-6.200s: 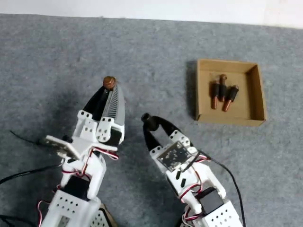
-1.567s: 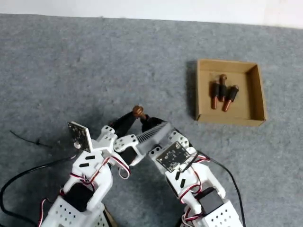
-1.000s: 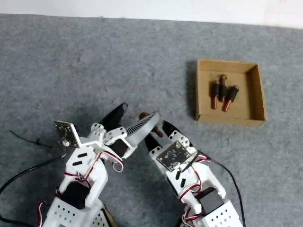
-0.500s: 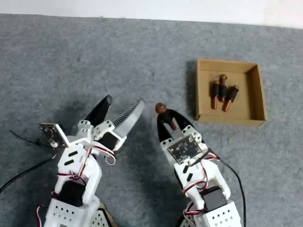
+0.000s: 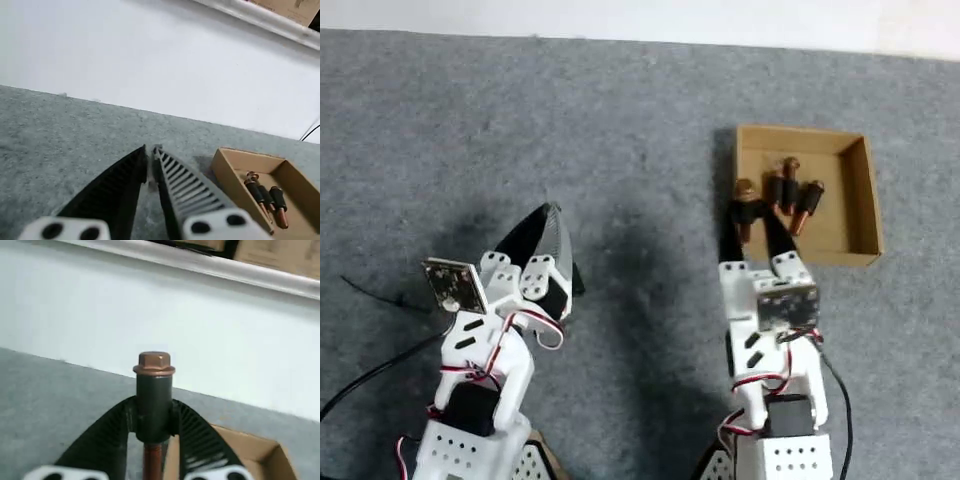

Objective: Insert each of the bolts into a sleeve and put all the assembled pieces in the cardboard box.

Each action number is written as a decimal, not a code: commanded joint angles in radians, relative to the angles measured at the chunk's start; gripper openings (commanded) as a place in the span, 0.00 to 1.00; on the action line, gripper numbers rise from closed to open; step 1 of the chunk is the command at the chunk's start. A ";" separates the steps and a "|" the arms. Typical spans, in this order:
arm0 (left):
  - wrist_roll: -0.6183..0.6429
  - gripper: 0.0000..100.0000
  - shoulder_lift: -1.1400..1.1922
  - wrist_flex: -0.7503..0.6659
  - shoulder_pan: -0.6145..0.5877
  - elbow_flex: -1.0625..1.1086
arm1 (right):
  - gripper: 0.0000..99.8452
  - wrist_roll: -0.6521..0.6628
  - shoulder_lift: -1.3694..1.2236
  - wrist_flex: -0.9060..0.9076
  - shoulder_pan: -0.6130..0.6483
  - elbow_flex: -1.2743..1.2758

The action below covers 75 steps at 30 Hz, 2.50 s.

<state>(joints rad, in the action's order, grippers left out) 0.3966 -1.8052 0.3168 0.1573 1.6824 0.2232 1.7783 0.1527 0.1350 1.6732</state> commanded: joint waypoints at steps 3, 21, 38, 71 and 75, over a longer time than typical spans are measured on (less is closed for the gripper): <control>-0.011 0.03 -0.007 0.032 -0.010 0.015 | 0.01 0.008 -0.343 -0.088 -0.022 -0.157; -0.014 0.04 -0.005 0.081 -0.012 0.015 | 0.01 -0.364 -1.834 -0.087 -0.288 -1.219; -0.014 0.04 -0.007 0.075 -0.012 0.015 | 0.13 -0.129 -2.011 -0.076 -0.113 -1.239; -0.012 0.04 -0.015 0.043 -0.300 0.015 | 0.14 -0.132 -1.471 0.125 0.634 -0.759; -0.012 0.04 -0.015 0.043 -0.300 0.015 | 0.14 -0.132 -1.609 0.171 0.634 -0.908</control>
<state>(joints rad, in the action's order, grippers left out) 0.3920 -1.8052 0.3859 -0.1281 1.6824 0.0852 0.2286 0.2831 0.7595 0.8861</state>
